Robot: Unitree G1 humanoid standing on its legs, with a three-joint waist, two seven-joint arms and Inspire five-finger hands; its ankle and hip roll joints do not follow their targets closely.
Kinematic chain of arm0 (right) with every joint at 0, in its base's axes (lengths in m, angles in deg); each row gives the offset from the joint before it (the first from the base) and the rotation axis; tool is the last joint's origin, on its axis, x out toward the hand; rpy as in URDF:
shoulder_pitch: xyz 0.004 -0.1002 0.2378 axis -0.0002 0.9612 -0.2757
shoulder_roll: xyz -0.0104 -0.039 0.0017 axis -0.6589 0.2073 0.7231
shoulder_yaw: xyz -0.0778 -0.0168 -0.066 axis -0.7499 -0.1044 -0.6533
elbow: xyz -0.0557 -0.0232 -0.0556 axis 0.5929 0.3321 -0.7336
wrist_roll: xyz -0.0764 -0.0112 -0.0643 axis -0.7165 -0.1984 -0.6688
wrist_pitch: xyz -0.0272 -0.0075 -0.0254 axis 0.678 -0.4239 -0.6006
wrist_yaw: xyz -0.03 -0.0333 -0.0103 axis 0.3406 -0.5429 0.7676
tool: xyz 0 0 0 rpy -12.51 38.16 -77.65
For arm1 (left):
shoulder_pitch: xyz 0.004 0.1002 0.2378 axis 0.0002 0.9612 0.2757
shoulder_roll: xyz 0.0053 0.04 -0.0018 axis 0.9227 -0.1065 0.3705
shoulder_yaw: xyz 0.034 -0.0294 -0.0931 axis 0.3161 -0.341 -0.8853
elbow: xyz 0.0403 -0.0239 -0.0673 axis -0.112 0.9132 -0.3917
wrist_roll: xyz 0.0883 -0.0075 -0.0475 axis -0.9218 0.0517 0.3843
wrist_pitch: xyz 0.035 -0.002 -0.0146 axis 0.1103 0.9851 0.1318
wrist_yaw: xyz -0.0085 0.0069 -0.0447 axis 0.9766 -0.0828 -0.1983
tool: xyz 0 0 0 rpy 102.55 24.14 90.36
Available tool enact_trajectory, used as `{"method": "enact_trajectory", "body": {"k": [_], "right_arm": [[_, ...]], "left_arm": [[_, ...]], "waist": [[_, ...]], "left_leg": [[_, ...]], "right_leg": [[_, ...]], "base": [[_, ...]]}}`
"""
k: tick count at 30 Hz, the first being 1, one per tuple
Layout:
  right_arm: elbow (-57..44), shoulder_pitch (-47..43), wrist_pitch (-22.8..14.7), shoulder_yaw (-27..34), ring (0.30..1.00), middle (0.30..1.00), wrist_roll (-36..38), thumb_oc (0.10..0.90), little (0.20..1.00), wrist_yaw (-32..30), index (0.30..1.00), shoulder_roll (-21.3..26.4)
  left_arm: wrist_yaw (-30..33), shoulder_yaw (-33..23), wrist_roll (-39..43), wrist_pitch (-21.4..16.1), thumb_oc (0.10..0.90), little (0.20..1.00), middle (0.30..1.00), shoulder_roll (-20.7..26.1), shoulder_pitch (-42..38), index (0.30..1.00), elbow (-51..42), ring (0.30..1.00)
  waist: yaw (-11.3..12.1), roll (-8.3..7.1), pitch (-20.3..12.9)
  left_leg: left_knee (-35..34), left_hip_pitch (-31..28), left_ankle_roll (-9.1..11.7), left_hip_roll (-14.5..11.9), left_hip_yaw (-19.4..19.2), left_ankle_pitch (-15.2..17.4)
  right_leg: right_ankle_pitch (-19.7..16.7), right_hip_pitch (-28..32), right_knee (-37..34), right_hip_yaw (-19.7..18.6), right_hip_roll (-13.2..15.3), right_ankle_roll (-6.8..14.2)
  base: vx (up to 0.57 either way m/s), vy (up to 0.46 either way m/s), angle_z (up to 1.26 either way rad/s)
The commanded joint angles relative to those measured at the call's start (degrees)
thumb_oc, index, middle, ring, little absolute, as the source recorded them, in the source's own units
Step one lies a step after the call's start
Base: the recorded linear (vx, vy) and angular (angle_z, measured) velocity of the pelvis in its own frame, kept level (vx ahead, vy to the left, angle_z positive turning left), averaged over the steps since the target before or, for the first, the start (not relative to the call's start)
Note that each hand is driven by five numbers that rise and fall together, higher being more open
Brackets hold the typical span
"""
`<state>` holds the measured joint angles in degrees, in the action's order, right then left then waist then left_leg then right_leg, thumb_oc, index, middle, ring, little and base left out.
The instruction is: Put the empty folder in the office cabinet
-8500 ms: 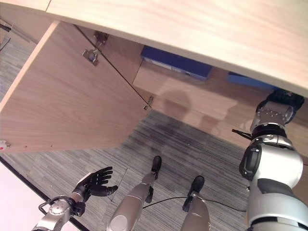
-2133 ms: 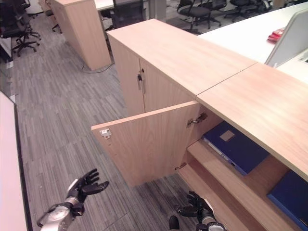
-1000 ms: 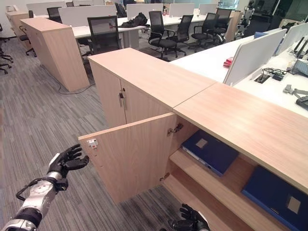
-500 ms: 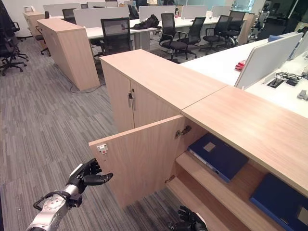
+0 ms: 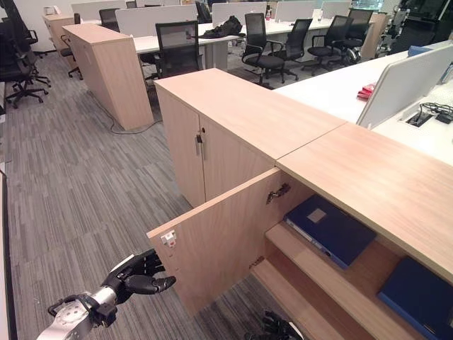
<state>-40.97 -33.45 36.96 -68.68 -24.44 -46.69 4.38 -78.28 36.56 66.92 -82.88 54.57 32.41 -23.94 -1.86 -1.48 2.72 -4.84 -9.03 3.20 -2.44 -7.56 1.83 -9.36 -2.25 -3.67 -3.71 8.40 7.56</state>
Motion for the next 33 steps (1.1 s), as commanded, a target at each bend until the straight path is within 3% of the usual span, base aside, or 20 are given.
{"method": "enact_trajectory", "body": {"k": [1,3,4,5,7,11,12,17,22,23,24,25,26,27,28,29,31,33], "right_arm": [[-3.33,-7.34,-3.46,1.89,0.9,0.9,2.26,0.8,0.9,-0.43,0.9,2.31],[-2.82,-10.59,-3.22,2.05,0.9,0.9,1.61,0.8,0.9,-2.3,0.9,1.64],[-2.82,-10.59,-3.22,2.05,0.9,0.9,1.61,0.8,0.9,-2.3,0.9,1.64],[-3.24,-11.11,-3.19,1.64,0.9,0.9,0.92,0.8,0.9,-2.57,0.9,0.98],[-2.78,-11.57,-3.2,0.95,0.9,0.9,-0.26,0.8,0.9,-3.13,0.9,0.48],[-1.14,-11.99,-2.94,1.34,0.9,0.9,-1.3,0.8,0.9,-4.03,0.9,1.06],[0.02,-12.77,-2.65,1.36,0.9,0.9,-1.97,0.8,0.9,-5.16,0.9,1.93],[2.15,-14.24,-2.4,2.04,0.9,0.9,-1.06,0.8,0.9,-6.38,0.9,3.72],[3.53,-14.44,-2.14,1.99,0.9,0.9,-1.29,0.8,0.9,-6.56,0.9,4.77],[4.23,-14.75,-1.99,1.98,0.9,0.9,-1.1,0.8,0.9,-7.16,0.9,5.03],[4.26,-14.79,-2.0,1.98,0.9,0.9,-1.09,0.8,0.9,-7.15,0.9,5.04],[4.97,-15.52,-1.89,1.69,0.9,0.9,-1.2,0.8,0.9,-7.45,0.9,5.27],[5.2,-15.69,-1.77,1.27,0.9,0.9,-1.28,0.8,0.9,-7.34,0.9,5.33],[5.21,-15.75,-1.77,1.24,0.9,0.9,-1.28,0.8,0.9,-7.34,0.9,5.33],[5.19,-15.88,-1.75,0.91,0.9,0.9,-1.24,0.8,0.9,-7.33,0.9,5.37],[5.49,-16.33,-1.71,-0.02,0.9,0.9,-1.36,0.8,0.9,-7.36,0.9,5.33],[5.73,-16.71,-1.71,-1.0,0.9,0.9,-1.37,0.8,0.9,-7.31,0.9,4.8],[6.27,-17.02,-1.8,-1.29,0.9,0.9,-1.11,0.8,0.9,-7.1,0.9,4.42]], "left_arm": [[-6.45,2.29,3.59,-4.55,0.8,0.9,0.9,-3.18,-7.86,0.9,-10.68,0.9],[-5.43,2.97,4.59,-3.62,0.8,0.9,0.9,-4.27,-8.12,0.9,-11.65,0.9],[-5.42,2.97,4.58,-3.62,0.8,0.9,0.9,-4.28,-8.11,0.9,-11.65,0.9],[-5.27,2.38,5.18,-3.05,0.8,0.9,0.9,-4.34,-6.66,0.9,-13.67,0.9],[-5.93,1.53,6.0,-2.31,0.8,0.9,0.9,-4.23,-5.06,0.9,-16.19,0.9],[-6.92,1.66,6.92,-1.87,0.8,0.9,0.9,-4.79,-3.87,0.9,-18.0,0.9],[-6.28,1.68,7.57,-2.28,0.8,0.9,0.9,-5.53,-3.22,0.9,-18.64,0.9],[-5.12,2.77,8.37,-2.7,0.8,0.9,0.9,-8.32,-3.82,0.9,-18.2,0.9],[-4.82,2.97,8.58,-2.18,0.8,0.9,0.9,-10.09,-4.25,0.9,-17.32,0.9],[-4.15,3.31,8.9,-2.05,0.8,0.9,0.9,-10.62,-4.63,0.9,-17.07,0.9],[-4.14,3.31,8.9,-2.06,0.8,0.9,0.9,-10.63,-4.66,0.9,-17.05,0.9],[-3.29,3.46,9.02,-2.55,0.8,0.9,0.9,-11.36,-5.08,0.9,-16.74,0.9],[-2.95,3.51,9.23,-2.77,0.8,0.9,0.9,-11.74,-5.05,0.9,-16.56,0.9],[-2.95,3.47,9.23,-2.78,0.8,0.9,0.9,-11.75,-5.09,0.9,-16.54,0.9],[-2.48,3.59,9.48,-2.92,0.8,0.9,0.9,-11.94,-4.98,0.9,-16.65,0.9],[-1.28,3.46,9.36,-3.55,0.8,0.9,0.9,-12.44,-5.25,0.9,-16.47,0.9],[0.01,2.84,8.71,-4.61,0.8,0.9,0.9,-13.21,-5.83,0.9,-15.24,0.9],[1.43,1.8,7.99,-5.86,0.8,0.9,0.9,-14.25,-6.5,0.9,-13.08,0.9]], "waist": [[-3.65,3.42,4.73],[-2.25,5.27,6.71],[-2.33,5.26,6.7],[-0.73,6.31,6.37],[0.02,6.0,6.39],[0.59,6.03,5.72],[0.11,7.25,5.35],[-2.6,10.84,5.57],[-4.56,11.47,5.85],[-4.66,11.48,6.52],[-4.64,11.54,6.56],[-4.74,10.95,6.59],[-4.67,10.55,6.61],[-4.59,10.54,6.4],[-4.29,10.18,6.45],[-2.84,9.17,5.93],[-1.49,8.03,5.28],[-0.33,7.22,4.96]], "left_leg": [[-0.16,1.47,-1.18,-0.32,-1.3,2.28],[0.0,2.62,-0.83,-1.47,-5.12,1.54],[0.01,2.66,-0.83,-1.46,-5.04,1.54],[0.32,2.44,-0.81,-2.38,-8.23,2.09],[1.27,3.1,-1.17,-2.67,-12.28,1.03],[1.86,3.94,-0.68,-2.35,-14.86,0.41],[2.46,4.51,0.11,-2.73,-15.6,-0.14],[4.06,3.64,2.47,-5.79,-17.54,-1.56],[9.87,3.62,4.62,-10.58,-19.9,-2.42],[14.39,5.27,6.35,-13.47,-17.87,-6.94],[14.48,5.29,6.45,-13.59,-17.86,-6.94],[17.64,6.03,7.0,-14.34,-14.09,-9.45],[18.96,6.06,7.06,-14.29,-11.97,-9.91],[18.74,6.31,7.0,-14.26,-12.07,-10.23],[19.58,6.29,6.61,-13.24,-9.03,-9.91],[17.33,6.81,4.93,-9.66,-2.32,-7.11],[13.7,7.31,3.87,-5.96,3.11,-2.82],[10.5,8.7,3.73,-2.88,8.03,-1.47]], "right_leg": [[7.49,-2.03,9.31,4.28,1.76,4.76],[6.46,-5.02,14.23,16.17,6.54,5.11],[6.49,-5.02,14.27,16.24,6.58,5.12],[8.1,-4.16,17.54,26.44,10.54,4.04],[8.25,-3.56,20.34,30.3,12.82,3.22],[8.38,-1.54,15.75,27.09,12.36,3.67],[8.2,-0.84,11.61,25.02,11.28,3.77],[9.2,1.09,6.69,21.42,6.97,2.47],[11.75,2.85,5.39,18.19,3.2,0.33],[12.73,3.55,5.21,15.85,1.24,-0.91],[12.77,3.54,5.24,15.83,1.13,-0.98],[12.88,3.3,5.21,13.87,0.18,-1.91],[13.27,3.44,5.27,12.67,-0.04,-2.07],[12.99,3.07,5.21,12.59,-0.07,-2.14],[13.23,3.14,5.26,11.19,-0.36,-2.16],[12.98,2.89,4.66,8.08,-0.66,-1.85],[13.38,3.38,4.28,4.86,-1.5,-1.79],[13.64,4.33,3.84,2.38,-2.29,-1.73]], "base": [[-0.26,0.028,-0.69],[-0.19,0.007,-1.03],[-0.08,0.009,-1.39],[-0.08,-0.042,-0.96],[-0.14,-0.092,-1.11],[-0.03,-0.113,-0.95],[0.02,-0.146,-0.69],[0.02,-0.16,-0.69],[0.02,-0.173,-0.59],[0.03,-0.088,-0.49],[0.01,-0.165,-0.85],[0.0,-0.1,-0.89],[-0.01,-0.098,-0.97],[0.04,-0.035,-0.7],[0.1,-0.042,-0.75],[0.19,-0.069,-0.77],[0.23,-0.05,-0.98],[0.2,-0.002,-0.86]]}}
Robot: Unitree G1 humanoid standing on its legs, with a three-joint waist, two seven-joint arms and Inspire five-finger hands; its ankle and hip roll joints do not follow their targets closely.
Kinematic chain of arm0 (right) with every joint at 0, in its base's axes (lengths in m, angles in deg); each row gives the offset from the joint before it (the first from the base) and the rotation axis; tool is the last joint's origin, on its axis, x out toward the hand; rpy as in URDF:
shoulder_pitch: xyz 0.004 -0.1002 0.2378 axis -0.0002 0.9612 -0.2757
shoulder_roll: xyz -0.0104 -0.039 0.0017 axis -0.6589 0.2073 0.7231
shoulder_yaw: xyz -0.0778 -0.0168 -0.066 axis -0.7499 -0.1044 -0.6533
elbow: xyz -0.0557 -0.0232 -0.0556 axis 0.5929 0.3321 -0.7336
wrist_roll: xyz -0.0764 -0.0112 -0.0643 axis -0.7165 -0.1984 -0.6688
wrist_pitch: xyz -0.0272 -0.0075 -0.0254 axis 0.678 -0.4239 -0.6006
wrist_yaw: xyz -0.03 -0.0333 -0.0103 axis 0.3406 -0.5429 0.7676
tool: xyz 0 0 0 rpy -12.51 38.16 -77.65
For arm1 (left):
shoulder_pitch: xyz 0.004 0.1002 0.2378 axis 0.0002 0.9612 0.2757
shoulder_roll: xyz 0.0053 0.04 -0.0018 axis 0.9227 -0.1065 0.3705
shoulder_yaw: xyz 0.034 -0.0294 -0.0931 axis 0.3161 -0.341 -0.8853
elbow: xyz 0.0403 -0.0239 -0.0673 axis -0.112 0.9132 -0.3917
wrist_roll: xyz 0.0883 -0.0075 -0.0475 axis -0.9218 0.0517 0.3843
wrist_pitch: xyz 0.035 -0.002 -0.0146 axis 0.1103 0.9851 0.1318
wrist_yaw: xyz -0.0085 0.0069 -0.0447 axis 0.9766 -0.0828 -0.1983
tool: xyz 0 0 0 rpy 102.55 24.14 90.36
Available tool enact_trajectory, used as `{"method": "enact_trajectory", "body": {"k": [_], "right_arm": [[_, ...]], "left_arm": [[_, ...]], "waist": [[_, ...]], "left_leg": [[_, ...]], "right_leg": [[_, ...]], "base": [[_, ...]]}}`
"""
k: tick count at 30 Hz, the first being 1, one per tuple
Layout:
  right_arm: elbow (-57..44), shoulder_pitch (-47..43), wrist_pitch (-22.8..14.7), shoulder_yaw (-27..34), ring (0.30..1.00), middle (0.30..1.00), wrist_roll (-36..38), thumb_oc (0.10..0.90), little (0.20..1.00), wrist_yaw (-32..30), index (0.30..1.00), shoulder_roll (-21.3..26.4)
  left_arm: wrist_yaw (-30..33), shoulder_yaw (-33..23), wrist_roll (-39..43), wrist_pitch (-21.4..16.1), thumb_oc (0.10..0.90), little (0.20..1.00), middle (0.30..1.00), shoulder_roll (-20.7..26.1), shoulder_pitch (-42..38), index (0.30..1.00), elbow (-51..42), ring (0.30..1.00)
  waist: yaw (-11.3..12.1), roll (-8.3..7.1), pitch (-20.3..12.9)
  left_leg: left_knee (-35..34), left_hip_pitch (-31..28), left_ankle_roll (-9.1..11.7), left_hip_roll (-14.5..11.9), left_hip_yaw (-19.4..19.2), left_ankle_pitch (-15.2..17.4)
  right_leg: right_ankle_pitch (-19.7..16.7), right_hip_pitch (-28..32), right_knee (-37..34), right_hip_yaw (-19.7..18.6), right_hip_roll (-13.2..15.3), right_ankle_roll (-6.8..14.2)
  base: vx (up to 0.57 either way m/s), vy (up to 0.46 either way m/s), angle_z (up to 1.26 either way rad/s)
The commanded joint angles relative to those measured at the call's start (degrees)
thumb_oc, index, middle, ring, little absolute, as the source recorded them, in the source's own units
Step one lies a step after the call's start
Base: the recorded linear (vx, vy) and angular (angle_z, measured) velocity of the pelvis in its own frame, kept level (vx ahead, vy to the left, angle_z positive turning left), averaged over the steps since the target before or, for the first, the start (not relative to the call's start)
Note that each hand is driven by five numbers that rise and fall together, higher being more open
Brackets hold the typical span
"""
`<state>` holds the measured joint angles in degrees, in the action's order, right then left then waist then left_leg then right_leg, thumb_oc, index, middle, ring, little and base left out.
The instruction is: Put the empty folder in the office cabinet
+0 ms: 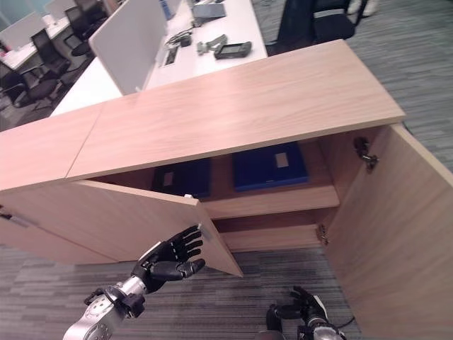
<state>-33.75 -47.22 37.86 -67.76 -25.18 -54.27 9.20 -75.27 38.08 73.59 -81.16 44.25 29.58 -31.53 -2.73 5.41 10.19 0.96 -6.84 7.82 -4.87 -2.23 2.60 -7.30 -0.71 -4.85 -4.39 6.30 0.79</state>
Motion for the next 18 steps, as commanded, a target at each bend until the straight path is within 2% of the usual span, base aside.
{"method": "enact_trajectory", "body": {"k": [1,2,4,6,7,8,9,13,18], "right_arm": [[-0.95,-3.25,-2.7,-2.21,0.9,0.9,-0.37,0.8,0.9,0.49,0.9,-0.4],[-0.88,-3.49,-2.97,-2.32,0.9,0.9,0.39,0.8,0.9,0.71,0.9,-0.65],[-1.24,-3.31,-3.02,-2.26,0.9,0.9,0.96,0.8,0.9,0.9,0.9,-0.89],[-2.12,-2.41,-3.09,-2.66,0.9,0.9,1.53,0.8,0.9,1.79,0.9,-1.53],[-3.82,-0.27,-3.09,-2.43,0.9,0.9,1.8,0.8,0.9,2.85,0.9,-1.77],[-3.89,-0.21,-3.06,-2.43,0.9,0.9,1.8,0.8,0.9,2.84,0.9,-1.76],[-5.06,1.8,-3.32,-2.03,0.9,0.9,2.66,0.8,0.9,3.42,0.9,-1.96],[-6.3,3.7,-3.51,-1.13,0.9,0.9,4.15,0.8,0.9,4.25,0.9,-2.05],[-4.19,5.36,-3.41,-0.34,0.9,0.9,4.78,0.8,0.9,5.02,0.9,-1.64]], "left_arm": [[-1.58,0.28,1.32,-7.58,0.8,0.9,0.9,-3.93,-3.69,0.9,-5.48,0.9],[0.58,-1.27,0.12,-8.83,0.8,0.9,0.9,-4.91,-5.04,0.9,-2.44,0.9],[1.67,-2.31,-0.26,-9.4,0.8,0.9,0.9,-5.38,-5.97,0.9,-0.44,0.9],[3.63,-4.75,-1.54,-10.98,0.8,0.9,0.9,-5.3,-7.79,0.9,3.41,0.9],[5.96,-6.75,-3.38,-11.88,0.8,0.9,0.9,-5.01,-8.81,0.9,6.93,0.9],[5.97,-6.73,-3.39,-11.92,0.8,0.9,0.9,-5.03,-8.83,0.9,6.99,0.9],[7.55,-8.56,-3.79,-12.33,0.8,0.9,0.9,-4.79,-10.39,0.9,10.27,0.9],[9.69,-10.4,-5.25,-12.85,0.8,0.9,0.9,-2.92,-14.05,0.9,15.48,0.9],[12.02,-12.12,-6.94,-12.74,0.8,0.9,0.9,2.03,-21.96,0.9,27.28,0.9]], "waist": [[0.53,0.32,-2.46],[1.62,-0.1,-2.66],[2.0,-0.53,-2.0],[1.53,-0.53,-2.42],[0.77,-0.76,-3.74],[0.84,-0.77,-3.66],[-0.21,-1.15,-4.63],[-1.89,-1.81,-5.48],[-4.11,-2.56,-7.39]], "left_leg": [[4.7,6.45,-0.9,-0.45,2.7,-2.23],[3.01,9.61,-0.94,2.25,7.88,-3.96],[2.99,10.57,-0.84,3.09,8.51,-4.48],[1.03,8.6,-1.22,2.35,7.41,-3.86],[-0.68,5.88,-1.6,1.71,5.6,-3.6],[-0.81,5.68,-1.6,1.7,5.52,-3.61],[-2.6,3.33,-1.87,1.36,4.06,-3.6],[-4.59,0.8,-2.13,1.12,1.8,-3.52],[-5.96,-0.82,-2.78,1.45,-1.3,-2.13]], "right_leg": [[11.6,2.84,5.01,3.06,-0.17,5.04],[11.47,3.82,4.63,0.18,-1.49,4.89],[11.86,4.81,4.67,-1.26,-1.69,4.92],[11.89,5.09,4.55,-3.23,-2.92,5.0],[11.79,5.99,4.3,-3.8,-2.91,5.1],[11.82,6.1,4.29,-3.87,-2.91,5.09],[11.89,6.74,4.35,-4.12,-2.8,5.18],[11.58,6.87,4.39,-4.94,-2.66,5.86],[10.82,6.41,4.15,-5.67,-1.89,7.48]], "base": [[0.25,-0.023,-0.82],[0.17,-0.024,-0.73],[0.15,-0.039,-0.7],[0.15,0.014,-1.63],[0.18,0.073,-1.54],[0.25,0.115,-0.73],[0.12,0.048,-0.64],[0.11,0.089,-0.23],[0.08,0.114,-0.16]]}}
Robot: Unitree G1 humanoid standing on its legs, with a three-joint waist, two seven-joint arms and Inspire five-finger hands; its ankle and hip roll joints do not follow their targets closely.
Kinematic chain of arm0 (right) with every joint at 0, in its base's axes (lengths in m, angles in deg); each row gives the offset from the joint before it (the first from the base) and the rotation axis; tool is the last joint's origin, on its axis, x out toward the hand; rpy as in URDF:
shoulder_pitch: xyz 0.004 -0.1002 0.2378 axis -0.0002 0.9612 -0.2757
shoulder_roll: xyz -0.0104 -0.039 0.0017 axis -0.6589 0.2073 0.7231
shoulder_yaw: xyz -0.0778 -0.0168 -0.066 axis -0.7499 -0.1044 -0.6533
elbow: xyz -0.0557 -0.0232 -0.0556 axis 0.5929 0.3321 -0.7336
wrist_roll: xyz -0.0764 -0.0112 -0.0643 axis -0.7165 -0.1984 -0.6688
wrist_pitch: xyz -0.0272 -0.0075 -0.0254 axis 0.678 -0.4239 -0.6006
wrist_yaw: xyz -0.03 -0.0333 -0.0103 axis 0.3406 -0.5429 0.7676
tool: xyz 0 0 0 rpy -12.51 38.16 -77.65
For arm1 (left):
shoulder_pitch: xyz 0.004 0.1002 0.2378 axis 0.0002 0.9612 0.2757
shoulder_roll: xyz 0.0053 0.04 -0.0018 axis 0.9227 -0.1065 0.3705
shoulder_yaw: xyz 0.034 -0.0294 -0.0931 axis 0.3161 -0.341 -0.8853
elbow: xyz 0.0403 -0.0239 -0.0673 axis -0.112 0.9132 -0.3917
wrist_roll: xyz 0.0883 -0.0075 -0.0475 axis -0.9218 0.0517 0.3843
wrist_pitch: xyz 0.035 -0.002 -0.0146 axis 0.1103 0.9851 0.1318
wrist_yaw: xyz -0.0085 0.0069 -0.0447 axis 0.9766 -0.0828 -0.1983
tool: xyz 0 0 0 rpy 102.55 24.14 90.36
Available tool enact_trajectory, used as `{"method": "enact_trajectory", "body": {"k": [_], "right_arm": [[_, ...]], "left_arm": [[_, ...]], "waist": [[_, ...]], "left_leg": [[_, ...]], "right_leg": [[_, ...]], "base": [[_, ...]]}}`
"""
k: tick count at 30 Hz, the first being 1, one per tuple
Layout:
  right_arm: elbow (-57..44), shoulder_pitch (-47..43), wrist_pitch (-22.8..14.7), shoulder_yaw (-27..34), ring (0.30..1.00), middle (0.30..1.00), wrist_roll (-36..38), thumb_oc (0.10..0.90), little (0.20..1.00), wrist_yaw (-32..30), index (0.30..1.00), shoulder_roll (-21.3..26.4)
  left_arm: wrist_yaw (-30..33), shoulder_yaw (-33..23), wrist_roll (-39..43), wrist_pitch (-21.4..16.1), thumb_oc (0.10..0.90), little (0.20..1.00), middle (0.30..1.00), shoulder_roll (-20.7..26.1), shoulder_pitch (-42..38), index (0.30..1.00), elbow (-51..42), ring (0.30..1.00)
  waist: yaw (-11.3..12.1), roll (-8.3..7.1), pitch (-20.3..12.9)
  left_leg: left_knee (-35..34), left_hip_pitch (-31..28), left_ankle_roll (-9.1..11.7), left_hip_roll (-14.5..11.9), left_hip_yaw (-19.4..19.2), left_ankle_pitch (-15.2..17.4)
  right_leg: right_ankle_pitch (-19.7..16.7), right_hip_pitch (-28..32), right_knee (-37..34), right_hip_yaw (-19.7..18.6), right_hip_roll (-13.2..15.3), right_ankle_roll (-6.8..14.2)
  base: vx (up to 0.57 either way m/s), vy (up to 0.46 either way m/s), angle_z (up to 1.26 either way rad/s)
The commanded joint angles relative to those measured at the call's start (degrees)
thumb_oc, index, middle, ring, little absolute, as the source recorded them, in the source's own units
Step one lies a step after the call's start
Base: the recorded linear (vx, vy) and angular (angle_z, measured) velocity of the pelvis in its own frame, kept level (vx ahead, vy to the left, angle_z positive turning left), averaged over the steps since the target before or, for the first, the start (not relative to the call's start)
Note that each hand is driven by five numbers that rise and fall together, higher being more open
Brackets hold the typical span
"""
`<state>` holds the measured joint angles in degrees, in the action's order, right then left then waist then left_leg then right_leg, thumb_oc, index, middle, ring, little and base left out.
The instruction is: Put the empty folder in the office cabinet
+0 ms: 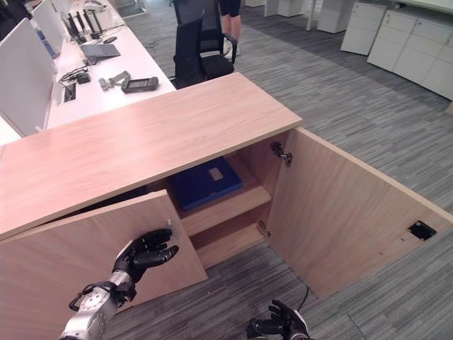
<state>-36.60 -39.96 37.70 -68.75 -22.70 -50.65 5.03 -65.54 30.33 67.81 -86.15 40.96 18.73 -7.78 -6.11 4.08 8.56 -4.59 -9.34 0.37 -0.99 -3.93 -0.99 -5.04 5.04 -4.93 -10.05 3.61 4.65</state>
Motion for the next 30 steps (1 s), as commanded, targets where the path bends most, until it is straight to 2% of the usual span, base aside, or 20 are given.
{"method": "enact_trajectory", "body": {"k": [1,8,12,16,17,18,19,20,21,22,23,24,26,27,28,29,30], "right_arm": [[-0.94,-1.89,-3.23,0.57,0.9,0.9,2.34,0.8,0.9,1.41,0.9,2.58],[-0.33,-1.57,-3.47,0.59,0.9,0.9,4.27,0.8,0.9,2.08,0.9,3.0],[0.06,-1.22,-3.45,0.45,0.9,0.9,4.54,0.8,0.9,2.28,0.9,2.69],[0.91,-1.58,-3.43,0.6,0.9,0.9,4.9,0.8,0.9,2.08,0.9,2.12],[1.24,-2.19,-3.49,0.95,0.9,0.9,5.0,0.8,0.9,1.78,0.9,1.28],[1.26,-2.19,-3.5,0.95,0.9,0.9,4.99,0.8,0.9,1.78,0.9,1.32],[1.67,-3.31,-3.52,1.78,0.9,0.9,4.76,0.8,0.9,1.18,0.9,0.32],[1.67,-3.26,-3.52,1.78,0.9,0.9,4.74,0.8,0.9,1.17,0.9,0.36],[1.99,-3.71,-3.44,2.33,0.9,0.9,4.44,0.8,0.9,0.83,0.9,-0.13],[2.22,-4.7,-3.22,3.36,0.9,0.9,3.53,0.8,0.9,0.34,0.9,-1.03],[2.19,-4.61,-3.2,3.35,0.9,0.9,3.5,0.8,0.9,0.33,0.9,-1.03],[2.2,-5.49,-2.92,3.85,0.9,0.9,3.01,0.8,0.9,0.14,0.9,-1.59],[2.03,-5.42,-2.73,3.87,0.9,0.9,2.73,0.8,0.9,0.18,0.9,-1.46],[1.29,-4.24,-2.71,4.39,0.9,0.9,2.95,0.8,0.9,0.17,0.9,-1.52],[1.25,-4.16,-2.7,4.39,0.9,0.9,2.95,0.8,0.9,0.17,0.9,-1.49],[1.26,-3.84,-2.8,4.7,0.9,0.9,3.18,0.8,0.9,0.1,0.9,-1.0],[1.95,-4.17,-2.85,4.89,0.9,0.9,3.43,0.8,0.9,-0.14,0.9,-1.01]], "left_arm": [[2.42,-4.74,-1.13,-7.57,0.8,0.9,0.9,6.39,-12.37,0.9,5.97,0.9],[3.46,-6.53,-2.4,-6.74,0.8,0.9,0.9,13.83,-21.53,0.9,20.99,0.9],[3.93,-7.44,-3.43,-6.63,0.8,0.9,0.9,15.18,-22.3,0.9,23.55,0.9],[4.47,-7.84,-2.52,-6.93,0.8,0.9,0.9,13.48,-21.23,0.9,20.62,0.9],[4.67,-8.01,-1.43,-7.58,0.8,0.9,0.9,11.04,-19.44,0.9,16.01,0.9],[4.78,-8.06,-1.48,-7.5,0.8,0.9,0.9,10.97,-19.28,0.9,15.79,0.9],[4.96,-7.1,-1.07,-8.33,0.8,0.9,0.9,7.41,-15.99,0.9,8.43,0.9],[5.08,-7.13,-1.15,-8.24,0.8,0.9,0.9,7.33,-15.82,0.9,8.19,0.9],[5.08,-6.72,-0.78,-8.56,0.8,0.9,0.9,5.25,-13.72,0.9,4.99,0.9],[3.81,-5.51,-0.92,-8.54,0.8,0.9,0.9,2.52,-9.12,0.9,-0.44,0.9],[3.86,-5.49,-0.96,-8.48,0.8,0.9,0.9,2.5,-8.96,0.9,-0.59,0.9],[2.45,-3.8,-0.62,-8.24,0.8,0.9,0.9,0.47,-5.83,0.9,-4.15,0.9],[1.89,-3.07,-0.6,-8.06,0.8,0.9,0.9,-0.43,-4.81,0.9,-5.28,0.9],[0.95,-1.59,-0.18,-8.02,0.8,0.9,0.9,-2.45,-3.15,0.9,-6.76,0.9],[0.96,-1.56,-0.19,-8.01,0.8,0.9,0.9,-2.48,-3.08,0.9,-6.8,0.9],[-0.03,-0.33,-0.01,-7.95,0.8,0.9,0.9,-3.66,-1.26,0.9,-7.33,0.9],[0.02,-0.07,0.2,-7.6,0.8,0.9,0.9,-4.11,-0.01,0.9,-7.34,0.9]], "waist": [[-0.93,-1.34,-5.97],[-3.02,-1.94,-6.98],[-3.25,-2.12,-6.97],[-2.99,-2.16,-6.54],[-2.4,-2.12,-5.59],[-2.38,-2.08,-5.63],[-1.13,-2.04,-4.32],[-1.16,-2.02,-4.36],[-0.44,-1.98,-3.95],[1.1,-2.16,-3.93],[0.96,-2.17,-4.0],[1.44,-2.03,-3.58],[1.47,-1.81,-3.26],[1.0,-1.9,-2.96],[1.07,-1.87,-2.96],[0.9,-2.07,-3.01],[1.08,-2.08,-3.09]], "left_leg": [[-0.41,1.71,4.62,-2.43,0.05,1.66],[-0.41,1.3,4.17,-1.88,-1.68,3.14],[-0.41,0.43,3.72,-1.65,-2.04,3.82],[-0.41,0.21,3.37,-1.72,-2.12,4.04],[-0.41,0.13,3.07,-2.02,-2.32,4.19],[-0.41,0.15,3.08,-2.03,-2.35,4.21],[-0.41,-0.15,2.88,-2.38,-2.79,4.38],[-0.41,-0.15,2.87,-2.35,-2.76,4.39],[-0.41,-0.48,2.89,-2.51,-3.28,4.63],[-0.41,-1.0,3.18,-2.75,-5.06,5.38],[-0.41,-0.98,3.17,-2.73,-4.91,5.38],[-0.27,-1.19,3.6,-3.81,-5.8,5.07],[-0.12,-1.18,3.8,-4.35,-5.49,5.0],[0.11,-1.24,4.14,-4.69,-4.3,5.02],[0.1,-1.31,4.14,-4.69,-4.36,5.05],[0.27,-1.31,4.79,-4.88,-3.82,5.13],[0.2,-1.63,5.15,-5.11,-3.94,5.1]], "right_leg": [[8.5,0.46,4.31,-0.11,0.9,3.78],[8.05,-1.08,5.14,-0.61,1.84,5.52],[8.31,-1.39,6.52,-1.01,1.91,5.72],[8.93,-2.59,9.2,-0.76,1.5,5.74],[9.72,-4.37,12.82,0.24,0.8,5.98],[9.86,-4.53,13.08,0.21,0.77,5.97],[10.04,-6.48,16.59,4.24,1.03,6.59],[10.16,-6.55,16.78,4.26,1.05,6.61],[9.66,-7.8,18.65,8.12,2.42,7.2],[7.66,-8.64,19.07,16.78,7.35,7.96],[7.69,-8.56,19.04,16.93,7.41,8.0],[5.41,-9.67,18.1,19.45,10.16,7.7],[4.66,-10.87,18.38,18.21,10.36,7.9],[4.17,-11.4,17.41,14.11,9.93,8.39],[4.19,-11.37,17.42,14.05,9.9,8.4],[4.52,-9.99,14.96,11.47,9.9,8.61],[4.44,-9.7,14.31,11.63,9.93,8.43]], "base": [[0.03,0.086,-0.19],[0.04,0.075,-0.16],[0.06,0.054,-0.05],[0.0,0.015,-0.17],[-0.03,0.0,-0.11],[-0.08,-0.005,-0.14],[-0.05,-0.007,-0.17],[-0.06,-0.018,-0.22],[0.0,-0.105,-0.2],[0.0,-0.104,-0.15],[0.04,-0.257,-0.44],[0.03,-0.166,-0.47],[0.06,-0.206,-0.36],[0.09,-0.195,-0.08],[0.15,-0.301,0.11],[0.11,-0.242,0.36],[0.14,-0.374,0.39]]}}
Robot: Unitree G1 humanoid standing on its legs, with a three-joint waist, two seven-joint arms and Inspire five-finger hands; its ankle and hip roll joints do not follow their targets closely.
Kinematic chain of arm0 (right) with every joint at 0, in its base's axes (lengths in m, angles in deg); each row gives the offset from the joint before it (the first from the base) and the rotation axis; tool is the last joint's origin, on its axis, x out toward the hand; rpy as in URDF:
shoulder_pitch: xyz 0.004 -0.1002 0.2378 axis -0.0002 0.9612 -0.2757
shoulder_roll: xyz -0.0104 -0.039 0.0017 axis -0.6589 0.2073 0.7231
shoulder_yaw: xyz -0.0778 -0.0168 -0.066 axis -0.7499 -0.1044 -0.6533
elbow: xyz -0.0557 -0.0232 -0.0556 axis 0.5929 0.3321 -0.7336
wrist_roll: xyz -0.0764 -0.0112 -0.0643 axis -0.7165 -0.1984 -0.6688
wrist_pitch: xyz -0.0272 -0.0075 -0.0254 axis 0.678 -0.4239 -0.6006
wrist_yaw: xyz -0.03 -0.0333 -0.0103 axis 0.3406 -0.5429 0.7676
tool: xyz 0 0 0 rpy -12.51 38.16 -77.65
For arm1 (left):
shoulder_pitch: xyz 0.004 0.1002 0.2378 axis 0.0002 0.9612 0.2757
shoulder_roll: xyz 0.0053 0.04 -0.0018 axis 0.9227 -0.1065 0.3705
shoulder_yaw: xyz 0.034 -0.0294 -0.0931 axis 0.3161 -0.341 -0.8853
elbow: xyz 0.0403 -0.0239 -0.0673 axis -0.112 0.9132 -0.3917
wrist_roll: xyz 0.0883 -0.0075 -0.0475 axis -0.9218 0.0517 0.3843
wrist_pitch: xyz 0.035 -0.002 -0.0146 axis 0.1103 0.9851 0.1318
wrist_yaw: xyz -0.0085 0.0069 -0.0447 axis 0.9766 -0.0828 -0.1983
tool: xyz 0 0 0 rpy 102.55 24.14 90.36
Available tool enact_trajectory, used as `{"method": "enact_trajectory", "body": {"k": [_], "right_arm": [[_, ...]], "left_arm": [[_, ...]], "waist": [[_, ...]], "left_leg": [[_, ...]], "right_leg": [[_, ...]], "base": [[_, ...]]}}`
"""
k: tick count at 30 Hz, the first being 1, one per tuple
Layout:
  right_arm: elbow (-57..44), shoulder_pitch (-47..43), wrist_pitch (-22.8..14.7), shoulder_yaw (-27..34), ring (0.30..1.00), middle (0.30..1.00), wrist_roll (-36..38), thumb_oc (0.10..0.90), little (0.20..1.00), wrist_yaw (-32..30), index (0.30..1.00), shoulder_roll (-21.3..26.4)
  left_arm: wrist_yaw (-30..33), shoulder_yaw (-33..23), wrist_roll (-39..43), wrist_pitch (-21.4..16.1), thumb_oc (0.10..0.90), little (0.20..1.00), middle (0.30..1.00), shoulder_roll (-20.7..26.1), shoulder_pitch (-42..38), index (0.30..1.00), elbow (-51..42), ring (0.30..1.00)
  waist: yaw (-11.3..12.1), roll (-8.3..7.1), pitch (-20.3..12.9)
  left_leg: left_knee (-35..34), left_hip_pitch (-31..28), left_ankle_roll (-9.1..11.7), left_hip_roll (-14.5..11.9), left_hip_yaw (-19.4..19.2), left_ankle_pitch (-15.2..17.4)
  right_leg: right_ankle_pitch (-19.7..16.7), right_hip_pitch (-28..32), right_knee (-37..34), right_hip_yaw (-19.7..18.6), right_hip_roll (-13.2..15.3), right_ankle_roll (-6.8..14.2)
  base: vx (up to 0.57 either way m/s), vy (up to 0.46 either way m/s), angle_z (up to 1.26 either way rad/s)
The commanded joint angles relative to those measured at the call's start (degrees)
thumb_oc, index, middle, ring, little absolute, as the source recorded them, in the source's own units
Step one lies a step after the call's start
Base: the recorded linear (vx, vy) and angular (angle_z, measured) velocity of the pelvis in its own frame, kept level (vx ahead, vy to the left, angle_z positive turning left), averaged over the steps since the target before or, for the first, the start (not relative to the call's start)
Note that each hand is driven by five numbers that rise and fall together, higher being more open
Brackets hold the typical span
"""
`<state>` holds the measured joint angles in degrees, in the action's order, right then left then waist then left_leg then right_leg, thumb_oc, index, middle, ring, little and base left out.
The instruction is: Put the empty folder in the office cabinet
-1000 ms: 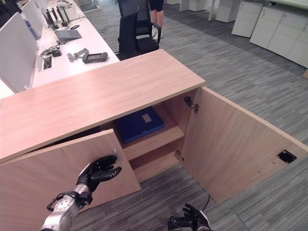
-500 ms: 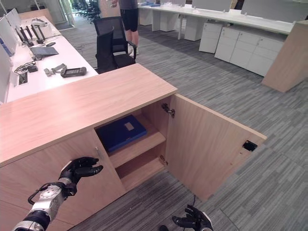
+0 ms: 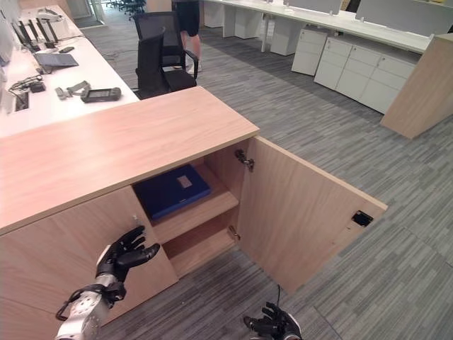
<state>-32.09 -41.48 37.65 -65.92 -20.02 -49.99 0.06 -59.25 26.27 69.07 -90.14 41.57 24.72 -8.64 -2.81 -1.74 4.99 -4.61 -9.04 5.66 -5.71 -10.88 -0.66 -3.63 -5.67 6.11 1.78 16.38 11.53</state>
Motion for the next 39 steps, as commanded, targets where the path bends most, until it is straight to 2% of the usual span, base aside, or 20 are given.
{"method": "enact_trajectory", "body": {"k": [1,2,3,4,5,6,7,8,10,12,13,16,17,18,19,20,21,31,36,39], "right_arm": [[-1.63,-3.7,-2.82,2.22,0.9,0.9,0.65,0.8,0.9,-1.05,0.9,4.05],[-1.55,-3.74,-2.86,2.23,0.9,0.9,0.65,0.8,0.9,-1.04,0.9,4.07],[-0.25,-4.43,-2.5,1.61,0.9,0.9,0.39,0.8,0.9,-0.97,0.9,4.21],[-0.23,-4.4,-2.51,1.58,0.9,0.9,0.4,0.8,0.9,-0.96,0.9,4.21],[-0.52,-3.66,-2.65,1.14,0.9,0.9,-0.02,0.8,0.9,-0.36,0.9,4.96],[-0.51,-3.67,-2.66,1.12,0.9,0.9,-0.01,0.8,0.9,-0.34,0.9,5.01],[0.38,-4.29,-2.73,0.88,0.9,0.9,-0.33,0.8,0.9,-0.35,0.9,6.38],[0.41,-4.32,-2.74,0.88,0.9,0.9,-0.32,0.8,0.9,-0.34,0.9,6.42],[-0.36,-4.24,-3.08,1.09,0.9,0.9,0.51,0.8,0.9,-0.26,0.9,7.82],[0.0,-4.49,-3.22,1.43,0.9,0.9,0.93,0.8,0.9,-0.49,0.9,8.25],[0.9,-4.7,-3.28,2.26,0.9,0.9,1.95,0.8,0.9,-0.81,0.9,8.57],[0.64,-4.59,-3.49,2.63,0.9,0.9,3.1,0.8,0.9,-0.97,0.9,8.73],[0.46,-4.7,-3.37,2.6,0.9,0.9,3.58,0.8,0.9,-1.28,0.9,8.92],[0.44,-4.92,-3.29,2.42,0.9,0.9,3.56,0.8,0.9,-1.49,0.9,9.03],[0.43,-5.23,-3.23,2.25,0.9,0.9,3.56,0.8,0.9,-1.71,0.9,9.03],[0.28,-5.73,-3.31,1.94,0.9,0.9,3.36,0.8,0.9,-1.82,0.9,8.78],[-0.21,-5.94,-3.36,1.08,0.9,0.9,2.86,0.8,0.9,-1.7,0.9,8.54],[3.51,-4.88,-2.96,2.1,0.9,0.9,2.4,0.8,0.9,-1.19,0.9,5.26],[6.16,-7.64,-3.88,5.78,0.9,0.9,3.93,0.8,0.9,-2.62,0.9,9.06],[7.07,-12.0,-4.65,8.31,0.9,0.9,4.84,0.8,0.9,-3.6,0.9,13.93]], "left_arm": [[-6.1,3.94,-0.49,-3.1,0.8,0.9,0.9,-4.68,-4.77,0.9,-6.46,0.9],[-6.1,3.95,-0.48,-3.07,0.8,0.9,0.9,-4.69,-4.74,0.9,-6.5,0.9],[-7.36,5.28,-0.39,-2.31,0.8,0.9,0.9,-4.98,-3.24,0.9,-6.27,0.9],[-7.37,5.28,-0.39,-2.32,0.8,0.9,0.9,-4.97,-3.17,0.9,-6.3,0.9],[-7.97,5.0,-0.75,-2.12,0.8,0.9,0.9,-5.09,-2.32,0.9,-5.46,0.9],[-8.01,4.98,-0.74,-2.14,0.8,0.9,0.9,-5.13,-2.32,0.9,-5.43,0.9],[-8.37,5.16,-0.66,-1.71,0.8,0.9,0.9,-5.6,-1.77,0.9,-4.43,0.9],[-8.38,5.15,-0.65,-1.73,0.8,0.9,0.9,-5.64,-1.81,0.9,-4.38,0.9],[-8.3,4.87,-0.11,-1.41,0.8,0.9,0.9,-6.51,-1.47,0.9,-2.24,0.9],[-8.09,5.05,-0.48,-1.31,0.8,0.9,0.9,-6.79,-1.51,0.9,-1.25,0.9],[-8.24,5.89,-1.29,-1.02,0.8,0.9,0.9,-6.8,-1.37,0.9,-1.02,0.9],[-8.34,6.27,-1.7,-0.52,0.8,0.9,0.9,-6.92,-1.23,0.9,-0.52,0.9],[-8.35,6.58,-2.1,-0.38,0.8,0.9,0.9,-7.16,-1.34,0.9,0.6,0.9],[-8.03,6.81,-2.31,-0.31,0.8,0.9,0.9,-7.18,-1.38,0.9,0.72,0.9],[-7.75,6.95,-2.32,-0.3,0.8,0.9,0.9,-7.34,-1.42,0.9,0.82,0.9],[-7.6,7.15,-2.51,-0.27,0.8,0.9,0.9,-7.65,-1.4,0.9,1.58,0.9],[-6.89,7.17,-3.5,-0.26,0.8,0.9,0.9,-7.64,-1.3,0.9,2.23,0.9],[-8.89,8.37,-7.18,0.31,0.8,0.9,0.9,-7.64,2.4,0.9,6.33,0.9],[-9.42,9.49,-9.21,0.33,0.8,0.9,0.9,-6.87,2.6,0.9,7.47,0.9],[-9.75,10.82,-12.91,0.13,0.8,0.9,0.9,-5.47,2.37,0.9,10.03,0.9]], "waist": [[-1.38,4.02,0.51],[-1.28,4.11,0.5],[-1.06,4.57,0.42],[-1.12,4.61,0.35],[-1.28,5.09,0.58],[-1.3,5.19,0.56],[-1.52,5.86,0.99],[-1.56,5.95,1.01],[-2.35,6.43,1.29],[-2.78,6.71,1.22],[-3.13,6.89,1.29],[-3.57,6.51,1.65],[-3.54,5.86,1.93],[-2.99,5.48,2.29],[-2.23,4.87,2.16],[-0.88,3.76,2.09],[0.08,3.88,2.27],[-1.75,4.96,0.48],[-2.17,4.98,-0.46],[-1.81,4.85,-0.97]], "left_leg": [[0.15,-2.3,0.7,-1.28,1.97,4.32],[0.14,-2.37,0.76,-1.37,1.86,4.41],[0.2,-1.18,1.72,-2.91,1.18,3.28],[0.18,-1.15,1.76,-2.97,1.24,3.27],[0.96,-0.61,3.11,-5.17,0.96,1.67],[0.94,-0.6,3.19,-5.29,0.95,1.64],[3.16,0.59,4.12,-6.76,1.42,-0.86],[3.2,0.63,4.21,-6.88,1.48,-0.87],[5.7,1.39,5.19,-8.99,1.99,-3.91],[6.66,1.28,5.58,-9.88,1.89,-5.05],[9.56,1.93,5.81,-11.2,2.21,-7.9],[12.98,2.77,5.39,-12.24,1.73,-9.35],[15.15,3.69,4.44,-11.35,1.69,-8.64],[15.65,4.57,3.76,-8.91,3.48,-6.32],[15.53,6.16,2.86,-5.72,5.89,-3.47],[13.71,8.59,1.54,0.28,9.6,2.51],[12.54,10.18,1.21,2.36,11.03,2.54],[1.2,1.45,-1.94,2.72,5.45,2.4],[0.45,0.71,-2.26,3.01,5.29,2.68],[0.26,0.45,-2.21,3.02,5.48,2.88]], "right_leg": [[2.08,0.09,3.53,2.98,-1.76,1.34],[2.18,0.04,3.64,2.91,-1.87,1.33],[2.46,0.27,2.18,6.26,-1.31,1.39],[2.45,0.32,2.1,6.35,-1.36,1.36],[3.42,0.69,0.99,5.21,-2.58,0.58],[3.39,0.7,0.93,5.23,-2.7,0.52],[3.78,1.22,-0.31,4.98,-3.99,-0.62],[3.76,1.26,-0.36,5.06,-4.1,-0.69],[5.0,2.66,-1.43,4.63,-6.03,-2.34],[5.6,3.4,-1.79,4.58,-6.92,-3.09],[6.57,4.32,-1.61,4.22,-8.23,-4.19],[7.57,5.47,-1.49,4.06,-9.13,-5.27],[8.02,6.14,-1.42,3.58,-9.4,-5.86],[8.62,6.65,-1.3,2.99,-9.53,-5.93],[8.53,6.67,-1.48,2.3,-9.43,-6.04],[8.46,6.96,-2.18,1.21,-9.61,-6.05],[8.34,7.08,-2.18,0.85,-10.33,-5.95],[7.94,7.89,-0.61,-1.71,-11.48,-4.4],[7.32,9.02,-2.86,-1.64,-11.07,-3.91],[7.05,10.08,-4.44,-1.31,-10.71,-3.72]], "base": [[0.06,-0.22,0.19],[0.01,-0.369,-0.17],[-0.01,-0.24,-0.38],[0.05,-0.475,-0.24],[0.07,-0.242,-0.05],[0.08,-0.397,-0.02],[0.02,-0.164,-0.18],[0.04,-0.268,-0.2],[0.04,-0.239,-0.21],[0.08,-0.195,-0.26],[0.11,-0.234,-0.36],[0.07,-0.141,-0.29],[0.13,-0.183,-0.32],[0.14,-0.162,-0.35],[0.14,-0.149,-0.69],[0.14,-0.134,-0.84],[0.1,-0.092,-0.85],[0.02,0.052,-0.41],[-0.02,-0.007,-0.08],[0.0,-0.006,-0.01]]}}
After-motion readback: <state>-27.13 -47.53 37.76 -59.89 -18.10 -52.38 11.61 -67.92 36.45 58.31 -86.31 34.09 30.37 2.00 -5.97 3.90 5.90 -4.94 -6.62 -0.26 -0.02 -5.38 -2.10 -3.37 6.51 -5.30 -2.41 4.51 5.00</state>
